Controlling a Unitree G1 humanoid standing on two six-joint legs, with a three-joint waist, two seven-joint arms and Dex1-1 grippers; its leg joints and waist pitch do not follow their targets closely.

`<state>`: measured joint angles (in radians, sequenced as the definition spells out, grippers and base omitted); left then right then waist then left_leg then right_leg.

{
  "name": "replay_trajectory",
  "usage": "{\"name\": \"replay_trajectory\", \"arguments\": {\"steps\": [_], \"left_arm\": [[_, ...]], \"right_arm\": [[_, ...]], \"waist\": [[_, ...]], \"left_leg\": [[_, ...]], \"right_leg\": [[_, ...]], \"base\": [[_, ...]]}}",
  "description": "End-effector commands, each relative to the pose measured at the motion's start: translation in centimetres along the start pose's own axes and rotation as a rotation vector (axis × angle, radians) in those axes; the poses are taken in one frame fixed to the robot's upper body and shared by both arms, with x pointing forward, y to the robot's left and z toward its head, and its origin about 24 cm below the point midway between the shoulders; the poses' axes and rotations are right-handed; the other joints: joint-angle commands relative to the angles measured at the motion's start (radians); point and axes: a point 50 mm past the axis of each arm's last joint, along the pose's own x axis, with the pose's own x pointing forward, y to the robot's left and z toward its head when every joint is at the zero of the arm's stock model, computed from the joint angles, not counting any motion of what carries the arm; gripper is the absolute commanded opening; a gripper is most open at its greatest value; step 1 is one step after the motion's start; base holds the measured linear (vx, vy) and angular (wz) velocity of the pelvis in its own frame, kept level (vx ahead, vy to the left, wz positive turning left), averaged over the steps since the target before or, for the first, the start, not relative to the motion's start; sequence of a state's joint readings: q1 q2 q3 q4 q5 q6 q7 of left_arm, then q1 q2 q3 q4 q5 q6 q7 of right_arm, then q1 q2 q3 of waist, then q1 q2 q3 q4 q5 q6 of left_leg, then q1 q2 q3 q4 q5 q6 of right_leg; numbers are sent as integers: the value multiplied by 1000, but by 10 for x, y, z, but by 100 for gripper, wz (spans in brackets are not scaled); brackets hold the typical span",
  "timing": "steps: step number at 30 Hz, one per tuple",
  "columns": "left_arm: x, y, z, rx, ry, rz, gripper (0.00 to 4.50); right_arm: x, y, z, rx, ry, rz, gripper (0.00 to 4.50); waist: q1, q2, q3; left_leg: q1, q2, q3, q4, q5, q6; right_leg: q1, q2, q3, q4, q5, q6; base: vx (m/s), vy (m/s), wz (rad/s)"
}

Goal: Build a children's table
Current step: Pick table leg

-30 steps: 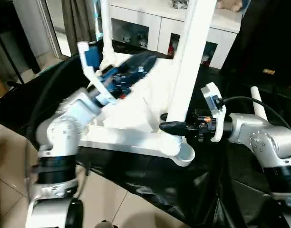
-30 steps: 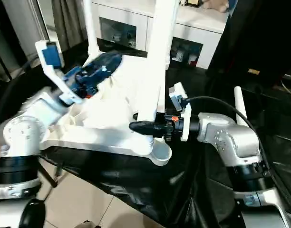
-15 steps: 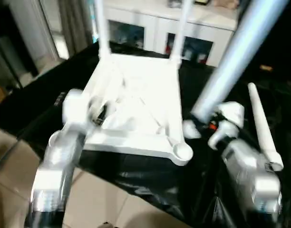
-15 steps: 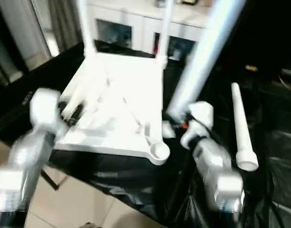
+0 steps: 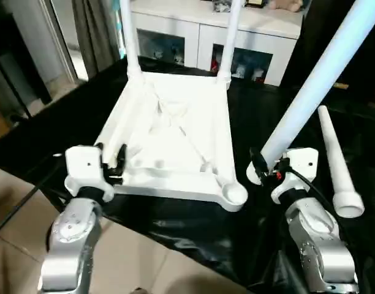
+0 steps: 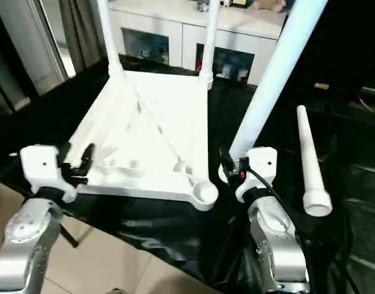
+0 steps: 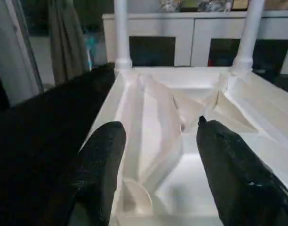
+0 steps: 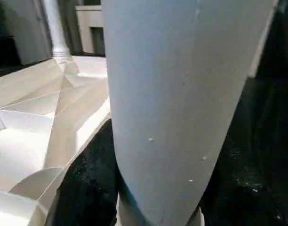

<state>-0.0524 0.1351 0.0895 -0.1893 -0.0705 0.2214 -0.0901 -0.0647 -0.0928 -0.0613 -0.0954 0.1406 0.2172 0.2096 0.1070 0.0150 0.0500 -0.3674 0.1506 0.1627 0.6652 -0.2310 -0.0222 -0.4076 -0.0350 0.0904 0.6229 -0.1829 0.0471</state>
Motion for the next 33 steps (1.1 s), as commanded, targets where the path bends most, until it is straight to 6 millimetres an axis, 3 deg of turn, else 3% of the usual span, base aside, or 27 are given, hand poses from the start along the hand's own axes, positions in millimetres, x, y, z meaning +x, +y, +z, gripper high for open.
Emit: {"name": "replay_trajectory", "arguments": {"steps": [1,2,3,5,6,7,8,9,10,11,12,14,16,18,21,22,23,24,25,26,27,28,29,30,31,32,33], "left_arm": [[4,4,1,48,-2,27,282],[4,4,1,48,-3,27,282],[4,3,1,40,-2,21,282],[4,3,0,32,2,25,282],[4,3,0,26,2,27,282],[3,3,0,23,9,32,282],[3,3,0,21,10,33,282],[2,3,-1,8,16,46,282],[1,4,-1,1,14,52,282],[0,3,-1,-2,15,53,282],[0,3,-1,-3,15,52,282],[-2,3,-3,9,11,40,282],[-5,3,-5,28,10,20,282],[-7,3,-6,37,11,12,282],[-6,1,-6,21,11,0,282],[-5,0,-4,14,5,-6,282],[-4,-2,-3,0,0,-14,282],[-3,-2,-3,-6,-3,-21,282],[-2,-2,-2,11,-2,-24,282],[-2,-2,-2,21,-3,-26,282],[-2,-3,-3,25,-3,-29,282],[-2,-3,-3,27,-2,-34,282],[-2,-2,-3,30,-1,-35,282],[-2,-2,-3,32,-1,-35,282],[-2,-2,-3,31,0,-34,282],[-2,-1,-3,29,1,-29,282],[-2,-1,-2,28,1,-29,282]], "right_arm": [[-3,3,-3,31,13,-18,188],[-3,3,-3,31,13,-18,188],[-4,5,-4,40,11,-24,188],[-4,6,-4,48,11,-22,188],[-4,6,-4,54,11,-22,188],[-3,7,-4,66,8,-20,188],[-3,8,-4,67,8,-20,188],[-1,10,-3,71,9,-11,188],[0,11,-3,73,14,1,188],[1,12,-1,71,15,9,188],[2,12,-1,70,15,13,188],[4,12,1,69,12,24,188],[7,13,4,58,2,52,188],[9,14,6,47,-5,75,188],[10,14,9,52,-10,88,188],[11,13,10,54,-16,91,188],[11,13,12,44,-18,92,188],[12,12,13,36,-17,94,188],[14,12,13,43,-11,102,188],[14,12,13,46,-10,103,188],[15,12,12,47,-8,102,188],[16,12,12,45,-5,106,188],[17,12,12,47,-5,109,188],[17,13,12,48,-5,111,188],[17,13,12,52,-5,111,188],[17,14,11,52,-6,112,188],[18,15,11,53,-7,115,188]], "waist": [[-3,0,-45],[-20,15,-53],[-46,33,-62],[-53,52,-63],[-55,46,-63],[-61,49,-65],[-67,60,-68],[-76,49,-71],[-89,33,-88],[-86,-7,-89],[-48,-19,-89],[-37,-22,-65],[-41,-9,-55],[-56,-3,-47],[-70,0,-23],[-78,-1,-13],[-87,15,-2],[-87,26,1],[-57,28,-3],[-44,10,-12],[-70,-19,-23],[-25,-49,-7],[-5,-54,-3],[20,-31,-19],[18,-28,-32],[9,-19,-33],[-27,9,-55]], "left_leg": [[25,26,-37,-58,-203,13],[72,41,-27,-103,-222,-5],[79,84,-22,-136,-250,-53],[46,140,-22,-182,-287,-176],[27,206,-37,-219,-247,-204],[18,240,-85,-234,-175,-170],[47,258,-101,-222,-146,-86],[56,253,-102,-208,-135,-29],[69,209,-105,-162,-29,82],[6,117,-48,-110,9,156],[-65,22,-11,-54,35,131],[-47,41,-31,-67,-47,81],[-41,64,-40,-105,-127,35],[-2,94,-53,-139,-348,-14],[62,90,-63,-141,-664,-85],[93,86,-64,-134,-742,-91],[100,102,-66,-169,-859,-106],[54,125,-62,-233,-935,-121],[-6,129,-33,-300,-1007,-115],[49,118,-4,-270,-928,-83],[149,116,16,-201,-871,-114],[90,42,26,-10,-417,-74],[46,37,6,3,-291,-42],[18,42,-21,-30,-127,-50],[37,40,-13,-66,-110,-83],[10,43,-37,-128,-74,-42],[113,89,-85,-159,-139,28]], "right_leg": [[4,-44,124,-151,-608,-103],[-39,24,64,-115,-491,-88],[-67,50,-30,-26,-261,-79],[-44,26,-78,21,-120,-76],[-26,-5,-119,48,-43,-56],[-15,-27,-145,82,-24,-57],[-32,-48,-151,77,-87,-55],[-30,-58,-143,74,-98,-55],[-15,-92,-121,44,-52,-90],[39,-121,-94,-23,105,-169],[91,-190,-79,-54,258,-162],[73,-186,-84,-91,-67,-80],[67,-139,-106,-103,-384,-74],[57,-120,-123,-109,-524,-94],[42,-120,-143,-146,-742,-66],[45,-113,-172,-175,-788,-53],[70,-79,-216,-150,-712,-58],[123,-57,-223,-62,-591,-75],[183,-27,-217,101,-298,-76],[139,-54,-166,76,-350,-96],[69,-70,-130,-12,-560,-123],[115,-183,21,-180,-901,-198],[159,-185,67,-186,-936,-196],[190,-135,55,-162,-799,-187],[179,-65,33,-134,-665,-173],[179,-26,-50,-94,-377,-142],[116,-13,-83,-39,-225,-125]], "base": [[-22,216,-50],[-22,216,-50],[-69,230,-43],[-82,212,-48],[-59,149,-43],[-42,65,-20],[-42,65,-20],[0,0,0],[-61,-49,-10],[-61,-49,-10],[-82,-76,-19],[-84,-88,-17],[-73,-45,-13],[-63,-9,-12],[-63,26,-7],[0,0,0],[0,0,0],[-48,55,-11],[0,0,0],[0,0,0],[77,-78,-8],[96,-63,-56],[96,-63,-56],[109,-2,-75],[150,10,-62],[150,10,-62],[150,22,-19]]}}
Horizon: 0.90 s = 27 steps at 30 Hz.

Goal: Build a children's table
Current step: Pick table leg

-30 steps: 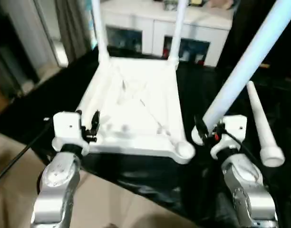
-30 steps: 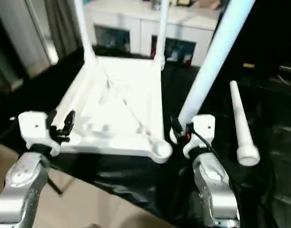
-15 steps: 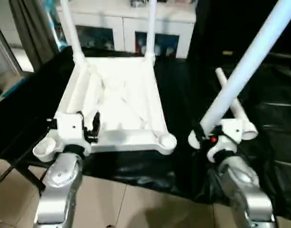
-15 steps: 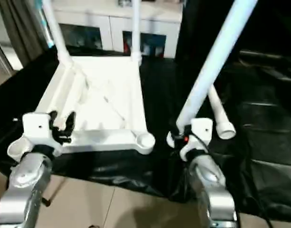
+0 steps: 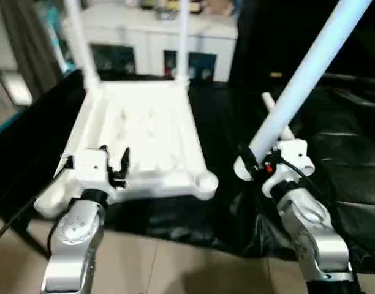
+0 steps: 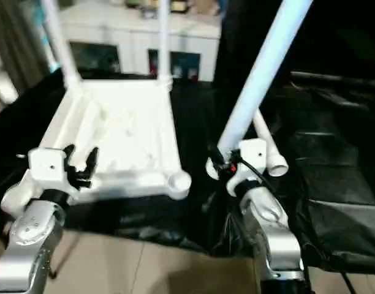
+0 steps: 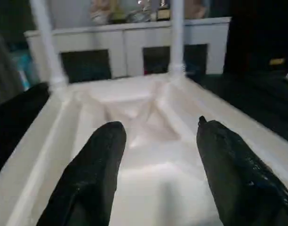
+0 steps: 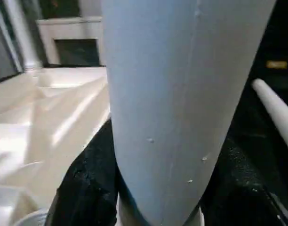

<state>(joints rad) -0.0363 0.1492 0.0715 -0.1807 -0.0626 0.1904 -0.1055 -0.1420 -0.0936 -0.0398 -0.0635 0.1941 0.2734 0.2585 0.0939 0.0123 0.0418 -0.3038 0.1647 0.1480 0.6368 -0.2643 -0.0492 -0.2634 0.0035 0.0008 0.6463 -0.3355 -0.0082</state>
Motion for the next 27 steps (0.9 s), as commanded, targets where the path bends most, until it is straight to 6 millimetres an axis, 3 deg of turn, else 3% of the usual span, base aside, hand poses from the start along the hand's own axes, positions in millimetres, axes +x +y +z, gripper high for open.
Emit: {"name": "replay_trajectory", "arguments": {"steps": [1,2,3,4,5,6,7,8,9,10,11,12,13,14,15,16,17,18,19,20,21,22,23,24,25,26,27], "left_arm": [[1,1,1,4,4,-5,282],[1,1,2,4,4,-7,282],[1,1,2,5,4,-9,282],[2,1,3,8,2,-15,282],[2,1,3,11,2,-19,282],[3,1,3,14,2,-22,282],[3,1,3,15,3,-26,282],[4,1,3,14,3,-28,282],[4,0,4,12,4,-35,282],[5,0,4,12,5,-39,282],[6,0,3,15,10,-35,282],[6,0,3,14,12,-33,282],[7,0,3,13,13,-31,282],[7,0,3,12,14,-31,282],[8,0,2,13,18,-25,282],[8,1,2,14,20,-22,282],[8,1,2,14,20,-22,282],[7,0,2,10,17,-18,282],[7,0,2,8,14,-16,282],[6,0,2,8,13,-16,282],[6,-1,2,5,12,-14,282],[5,-1,2,3,12,-12,282],[5,-1,2,3,12,-12,282],[4,0,2,1,12,-7,282],[4,0,2,-2,12,-1,282],[2,2,2,-2,10,6,282],[2,2,2,-2,10,6,282]], "right_arm": [[3,4,3,1,-13,15,188],[4,6,3,0,-13,19,188],[4,7,2,0,-12,21,188],[4,8,2,3,-12,23,188],[4,8,2,4,-12,23,188],[4,8,2,5,-12,23,188],[5,9,2,6,-13,22,188],[5,9,1,6,-13,22,188],[4,8,1,8,-15,19,188],[4,8,1,8,-15,17,188],[4,8,2,5,-16,17,188],[4,7,2,1,-16,18,188],[4,7,2,-2,-17,19,188],[4,7,3,-2,-17,21,188],[5,6,3,-4,-17,24,188],[5,5,4,-4,-16,26,188],[5,5,4,-4,-16,26,188],[6,6,4,6,-14,49,188],[7,8,5,-30,-8,76,188],[7,9,5,-60,-4,89,188],[8,12,5,-106,8,108,188],[8,15,4,-134,7,132,188],[8,15,4,-134,7,132,188],[8,18,4,-138,3,143,188],[9,18,4,-111,0,142,188],[9,18,2,-53,3,135,188],[9,18,2,-53,3,135,188]], "waist": [[-75,17,-78],[-91,17,-83],[-94,16,-80],[-103,-7,-76],[-83,-39,-64],[-44,-57,-65],[-35,-62,-66],[-29,-65,-66],[-30,-38,-51],[-33,-32,-49],[-35,24,-57],[-69,56,-33],[-108,63,-76],[-111,54,-82],[-110,59,-85],[-109,48,-84],[-97,35,-72],[-99,13,-73],[-89,-26,-67],[-59,-82,-51],[-35,-56,-56],[-38,-64,-50],[-48,-47,-43],[-47,-37,-41],[-54,-10,-32],[-82,33,-25],[-107,34,-31]], "left_leg": [[145,140,-158,-133,-59,228],[154,156,-189,-133,17,357],[159,157,-197,-122,77,461],[134,129,-186,-110,146,543],[10,-10,-82,-57,115,440],[-92,-85,-36,52,-8,320],[-133,-60,-55,97,-27,256],[-161,-51,-59,111,12,142],[-146,-39,-60,68,95,77],[-142,-31,-55,36,136,79],[-108,8,-58,-47,169,110],[-59,48,-108,-122,-45,125],[70,117,-199,-122,-115,272],[90,135,-224,-111,-64,367],[83,123,-224,-82,157,490],[82,123,-221,-75,280,529],[39,104,-182,-92,387,539],[26,97,-166,-97,375,532],[-5,44,-115,-78,207,446],[-89,-73,-39,7,-74,302],[-125,-34,-84,66,-48,200],[-141,-28,-85,73,-24,154],[-144,-20,-79,56,-15,93],[-137,-8,-74,43,-12,90],[-133,13,-65,11,-42,102],[-53,60,-76,-65,-273,40],[-17,96,-115,-120,-410,38]], "right_leg": [[-112,-71,-31,25,5,-49],[-135,-84,-40,50,-3,-7],[-162,-99,-36,64,-12,30],[-173,-122,-17,52,31,38],[-58,-141,20,-54,145,4],[59,-218,123,-129,84,-118],[101,-256,149,-131,86,-174],[106,-217,111,-113,201,-222],[77,-193,49,-125,190,-249],[69,-171,21,-135,133,-250],[64,-141,-22,-141,18,-220],[28,-56,-84,-93,-97,-137],[-74,-40,-83,30,-99,-69],[-102,-54,-71,60,-82,-36],[-144,-67,-61,91,-36,40],[-164,-75,-55,98,-7,71],[-164,-79,-44,101,61,115],[-160,-88,-30,79,105,111],[-140,-122,13,-22,206,53],[-44,-193,96,-137,28,60],[10,-313,67,-148,-187,86],[7,-315,7,-152,-260,131],[6,-307,-54,-175,-400,100],[13,-310,-86,-191,-453,48],[47,-293,-140,-208,-520,-44],[-1,-186,-154,-174,-526,-53],[-28,-119,-154,-86,-251,-92]], "base": [[194,-11,-9],[194,-11,-9],[185,-89,-21],[132,-125,-21],[132,-125,-21],[102,-62,-4],[133,-15,6],[133,-15,6],[158,-28,-8],[153,-8,-4],[153,-8,-4],[172,67,-5],[192,65,-4],[192,65,-4],[169,4,-1],[120,-6,-9],[120,-6,-9],[81,-23,-9],[69,-90,1],[69,-90,1],[69,-102,4],[0,0,0],[0,0,0],[58,18,23],[96,75,33],[96,75,33],[112,74,20]]}}
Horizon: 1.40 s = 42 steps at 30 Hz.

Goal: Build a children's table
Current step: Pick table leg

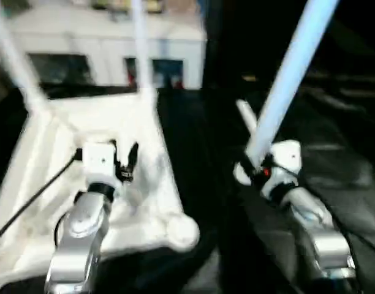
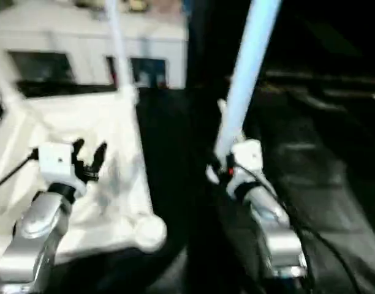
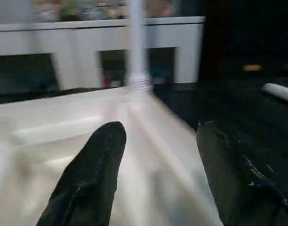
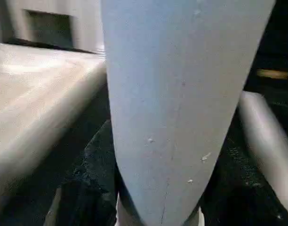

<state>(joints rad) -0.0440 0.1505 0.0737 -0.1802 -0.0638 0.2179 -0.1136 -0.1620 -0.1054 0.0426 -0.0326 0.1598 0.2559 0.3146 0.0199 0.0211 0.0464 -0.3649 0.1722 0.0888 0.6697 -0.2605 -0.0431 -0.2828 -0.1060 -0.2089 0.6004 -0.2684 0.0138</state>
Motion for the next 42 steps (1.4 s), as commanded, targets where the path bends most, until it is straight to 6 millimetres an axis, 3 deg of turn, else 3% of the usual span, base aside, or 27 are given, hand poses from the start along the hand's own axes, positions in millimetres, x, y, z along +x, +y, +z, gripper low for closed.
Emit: {"name": "replay_trajectory", "arguments": {"steps": [1,2,3,4,5,6,7,9,11,14,16,20,22,23,26,27,30,31,32,34,36,37,38,39,40,41,42], "left_arm": [[-2,3,2,9,-4,2,282],[-3,3,1,26,-2,-22,282],[-3,2,0,37,0,-39,282],[-4,1,0,48,3,-56,282],[-5,-1,-3,50,21,-109,282],[-8,-6,-5,66,34,-219,282],[-11,-11,-7,76,45,-307,282],[-16,-17,-8,68,56,-440,282],[-19,-20,-8,43,70,-526,309],[-30,-25,-9,57,145,-769,333],[-36,-26,-12,140,232,-922,355],[-41,-27,-13,182,273,-995,364],[-29,-24,-8,230,187,-858,364],[-24,-23,-6,226,158,-790,364],[-14,-17,-5,169,134,-621,364],[-10,-14,-1,72,97,-504,364],[-11,-11,-3,-5,85,-397,364],[-14,-11,-8,-65,119,-325,364],[-15,-11,-9,-73,122,-319,364],[-16,-15,-11,-85,123,-287,364],[-16,-15,-11,-73,119,-268,364],[-15,-15,-11,-77,118,-251,364],[-14,-15,-11,-85,117,-231,364],[-14,-15,-10,-88,116,-224,364],[-13,-12,-9,-96,111,-187,364],[-13,-11,-8,-98,110,-178,364],[-13,-9,-7,-98,111,-170,364]], "right_arm": [[1,-2,6,44,-27,2,188],[0,-3,6,34,-27,0,188],[0,-4,6,19,-27,2,188],[0,-4,6,11,-27,3,188],[-1,-5,6,14,-26,11,188],[-3,-5,6,22,-28,26,188],[-4,-6,7,28,-29,37,188],[-6,-7,7,34,-29,50,188],[-7,-8,7,35,-27,53,188],[-10,-12,9,33,-20,87,188],[-15,-15,11,12,-9,133,188],[-18,-19,12,-8,5,155,188],[-23,-25,14,-19,8,135,188],[-24,-26,14,-20,8,125,188],[-25,-26,12,-27,12,97,188],[-26,-26,9,-5,19,60,188],[-26,-23,5,14,26,41,188],[-26,-15,3,29,31,55,188],[-25,-13,3,31,31,58,188],[-24,-6,2,42,34,75,188],[-23,-4,2,44,34,82,188],[-22,-3,2,45,34,84,188],[-21,-2,2,47,34,84,188],[-21,-2,2,48,34,84,188],[-20,-1,2,49,34,82,188],[-20,-1,2,49,34,81,188],[-20,-1,2,52,34,77,188]], "waist": [[-34,32,-52],[-34,22,-61],[-31,15,-68],[-10,-13,-76],[0,-14,-75],[8,-30,-86],[12,-40,-88],[21,-38,-84],[20,-32,-61],[19,-28,-49],[18,-29,-36],[18,-19,-36],[21,7,-37],[14,-4,-35],[19,-2,-42],[18,-2,-45],[16,-5,-46],[13,-9,-52],[13,-9,-52],[18,-19,-103],[27,-8,-124],[30,-5,-125],[34,1,-123],[35,2,-110],[34,1,-98],[21,1,-63],[10,9,-43]], "left_leg": [[73,101,-67,-158,-363,46],[98,106,-83,-133,-101,115],[108,103,-86,-106,111,166],[71,47,-51,-47,640,226],[46,20,-32,-44,709,199],[30,-9,-11,-45,726,158],[19,-12,-10,-52,684,149],[1,-7,4,-69,493,113],[-1,16,10,-102,162,69],[8,35,23,-126,-79,39],[12,40,33,-144,-217,11],[13,46,40,-149,-249,-27],[13,47,39,-149,-254,-45],[12,48,45,-148,-258,-43],[14,45,48,-141,-224,-37],[0,44,46,-140,-170,-29],[-4,41,48,-139,-164,-15],[-14,41,49,-132,-67,7],[-14,41,49,-132,-67,7],[-39,1,58,-61,537,210],[-54,-21,54,-33,730,288],[-77,-27,50,-28,797,324],[-92,-15,54,-35,644,329],[-95,4,60,-48,301,300],[-88,12,63,-54,84,272],[-37,29,64,-59,-352,126],[3,35,55,-50,-533,42]], "right_leg": [[-29,6,74,-10,-165,-133],[-75,3,104,23,33,-141],[-99,-2,123,34,110,-132],[-97,-31,172,14,345,-104],[-77,-31,180,9,416,-109],[-57,-22,194,16,534,-121],[-43,-21,199,16,546,-118],[-33,-27,206,15,526,-128],[-35,-37,205,-6,287,-197],[-40,-39,208,-23,80,-237],[-47,-36,213,-38,-111,-209],[-56,-40,216,-48,-220,-185],[-59,-38,215,-46,-204,-181],[-60,-34,216,-55,-196,-180],[-61,-34,216,-48,-151,-195],[-51,-36,212,-41,-107,-204],[-51,-33,210,-43,-102,-205],[-54,-29,213,-36,4,-212],[-54,-29,213,-36,4,-212],[-85,14,184,21,716,-300],[-108,39,166,39,965,-306],[-140,48,147,34,1027,-303],[-159,27,139,7,854,-307],[-165,-1,136,-34,461,-315],[-160,-14,132,-66,183,-295],[-178,-16,107,-105,-416,-182],[-202,-7,76,-129,-619,-87]], "base": [[118,55,12],[118,55,12],[134,58,19],[110,42,12],[110,42,12],[72,26,4],[0,0,0],[0,0,0],[0,0,0],[-63,-48,2],[-71,-31,0],[-64,-20,1],[0,0,0],[0,0,0],[0,0,0],[0,0,0],[0,0,0],[0,0,0],[0,0,0],[0,0,0],[0,0,0],[-73,-15,8],[-73,-15,8],[-123,-4,5],[-189,27,-5],[-189,27,-5],[-261,51,-12]]}}
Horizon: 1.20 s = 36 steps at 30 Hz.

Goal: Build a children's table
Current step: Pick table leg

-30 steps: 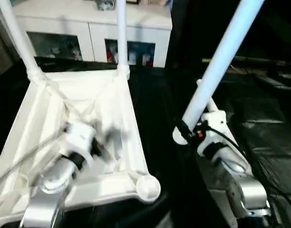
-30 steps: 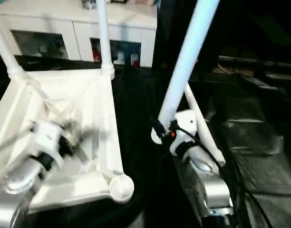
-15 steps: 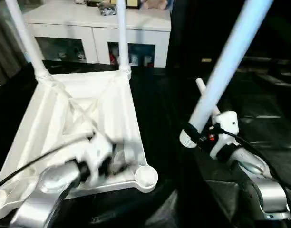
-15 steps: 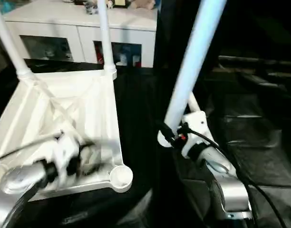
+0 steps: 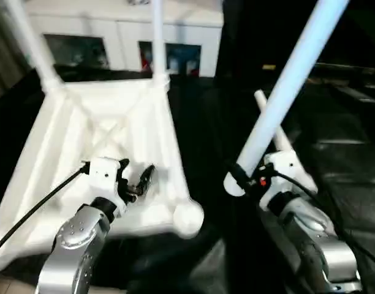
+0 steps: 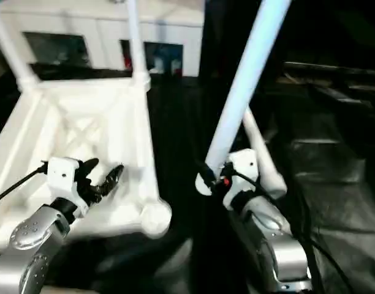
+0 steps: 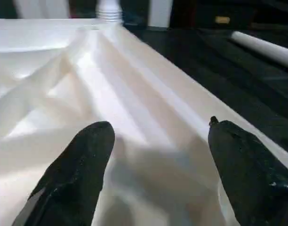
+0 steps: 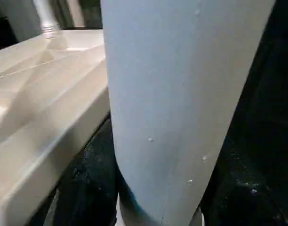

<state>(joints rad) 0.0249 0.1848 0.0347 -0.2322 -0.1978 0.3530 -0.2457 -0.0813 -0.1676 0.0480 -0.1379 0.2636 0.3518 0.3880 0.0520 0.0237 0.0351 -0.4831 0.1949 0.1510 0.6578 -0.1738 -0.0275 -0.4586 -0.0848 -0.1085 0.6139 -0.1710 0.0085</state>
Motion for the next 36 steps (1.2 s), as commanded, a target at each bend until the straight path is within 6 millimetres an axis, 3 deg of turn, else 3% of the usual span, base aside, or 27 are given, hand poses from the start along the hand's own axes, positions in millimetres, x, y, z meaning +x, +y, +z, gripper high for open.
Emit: {"name": "replay_trajectory", "arguments": {"steps": [1,2,3,4,5,6,7,8,9,10,11,12,13,14,17,19,25,26,27,28,29,30,31,32,33,35,36], "left_arm": [[-1,3,9,18,-25,30,364],[-1,4,10,19,-23,37,364],[-1,4,10,19,-23,39,364],[-1,4,10,19,-23,43,364],[-1,4,11,19,-22,49,364],[-1,5,11,18,-21,55,364],[0,5,11,20,-21,59,364],[0,5,11,20,-21,59,364],[1,6,11,31,-17,67,364],[2,6,12,45,-23,68,364],[3,6,13,49,-27,68,364],[3,7,13,50,-28,68,364],[3,7,15,51,-34,67,364],[4,7,15,39,-36,63,364],[3,8,16,44,-38,62,364],[3,8,16,47,-37,61,364],[4,4,15,53,-34,27,364],[5,4,15,52,-35,22,364],[5,3,15,51,-35,21,364],[6,3,16,50,-37,18,364],[6,3,16,49,-39,16,364],[7,2,16,45,-41,12,364],[8,2,17,43,-44,10,364],[8,2,17,43,-44,10,364],[8,2,17,43,-44,11,364],[8,3,17,43,-45,10,364],[8,3,17,43,-45,10,364]], "right_arm": [[-1,-2,7,-11,-20,-16,188],[-1,-2,7,-9,-19,-22,188],[-1,-2,7,-8,-19,-24,188],[-2,-3,6,-7,-19,-28,188],[-2,-3,6,-5,-19,-33,188],[-2,-3,6,-3,-19,-37,188],[-2,-3,6,-2,-19,-42,188],[-2,-3,6,-2,-19,-42,188],[-2,-4,5,-1,-18,-47,188],[-3,-4,5,0,-18,-52,188],[-3,-4,5,1,-19,-53,188],[-3,-4,5,1,-19,-54,188],[-2,-4,5,3,-20,-57,188],[-2,-4,5,4,-20,-58,188],[-2,-4,5,5,-20,-62,188],[-2,-4,5,5,-20,-64,188],[-2,-5,6,12,-30,-79,188],[-2,-5,6,23,-25,-84,188],[-2,-5,6,28,-23,-86,188],[-2,-6,6,32,-21,-90,188],[-2,-7,6,28,-23,-95,188],[-2,-8,6,24,-26,-100,188],[-2,-10,7,14,-31,-111,188],[-2,-10,7,14,-31,-111,188],[-2,-10,7,10,-37,-115,188],[-1,-10,7,7,-39,-114,188],[-1,-10,7,6,-38,-112,188]], "waist": [[44,39,-6],[98,32,5],[148,50,1],[79,-83,-79],[41,-94,-20],[110,-25,-9],[118,-40,7],[128,-42,3],[141,-11,-20],[115,-9,-23],[101,15,-42],[94,21,-46],[79,27,-55],[73,24,-54],[46,17,-55],[27,15,-55],[6,12,-44],[4,27,-47],[3,3,-29],[14,5,-32],[16,-1,-32],[12,-6,-35],[20,-16,-34],[15,0,-48],[7,4,-47],[-7,0,-41],[-7,4,-40]], "left_leg": [[-76,67,10,-246,-1018,-135],[-113,44,97,-281,-1070,-180],[-124,4,171,-280,-1084,-219],[91,73,105,186,-375,-173],[87,4,26,195,-171,-86],[23,-2,-33,187,-88,-13],[19,-12,-76,176,-78,-32],[34,-22,-82,148,-87,-48],[111,11,-71,54,-164,-77],[140,31,-67,-22,-302,-75],[154,58,-76,-64,-309,-58],[149,66,-82,-84,-288,-43],[129,61,-79,-111,-229,-27],[126,58,-76,-114,-217,-23],[105,37,-60,-125,-176,-38],[98,29,-58,-129,-140,-40],[104,31,-45,-145,-251,-64],[148,51,-9,-114,-277,-134],[155,40,4,-109,-354,-185],[160,29,16,-108,-381,-242],[179,26,24,-105,-403,-250],[170,23,25,-108,-384,-249],[110,11,-6,-149,-345,-183],[112,16,-12,-151,-321,-156],[128,20,-18,-149,-364,-116],[120,16,-16,-156,-430,-82],[132,16,-13,-158,-459,-73]], "right_leg": [[175,27,-59,236,-507,-18],[187,59,-83,245,-454,-43],[186,77,-104,274,-464,-60],[3,-83,131,148,-1236,117],[-54,-82,172,-83,-1392,140],[45,-142,250,-105,-1321,49],[76,-84,275,-67,-1097,-37],[86,-63,250,-43,-965,-59],[79,-24,216,-4,-663,-97],[69,17,173,26,-471,-141],[84,4,154,35,-254,-155],[97,-1,143,34,-170,-148],[120,-14,120,23,13,-116],[121,-18,116,18,50,-108],[148,-38,113,-8,150,-80],[153,-38,105,-16,188,-61],[143,-47,115,-46,-6,-89],[100,-25,156,-65,-88,-63],[84,-13,165,-77,-212,-49],[79,7,175,-83,-356,-15],[57,25,180,-87,-373,17],[65,32,182,-82,-344,25],[114,5,164,-58,-241,20],[123,0,160,-50,-181,20],[114,-9,153,-58,-155,9],[139,-16,142,-79,-274,-24],[135,-16,139,-88,-328,-35]], "base": [[-275,24,-8],[-275,24,-8],[-234,-15,9],[-10,-172,27],[-10,-172,27],[118,-170,34],[-39,16,33],[-39,16,33],[-143,39,38],[-127,55,36],[-127,55,36],[-68,101,10],[-30,122,-6],[-30,122,-6],[-22,97,-9],[-10,59,-17],[-2,9,-3],[0,0,0],[-46,20,-33],[-43,32,-54],[-43,32,-54],[-20,41,-59],[7,46,-60],[7,46,-60],[9,32,-27],[0,0,0],[0,0,0]]}}
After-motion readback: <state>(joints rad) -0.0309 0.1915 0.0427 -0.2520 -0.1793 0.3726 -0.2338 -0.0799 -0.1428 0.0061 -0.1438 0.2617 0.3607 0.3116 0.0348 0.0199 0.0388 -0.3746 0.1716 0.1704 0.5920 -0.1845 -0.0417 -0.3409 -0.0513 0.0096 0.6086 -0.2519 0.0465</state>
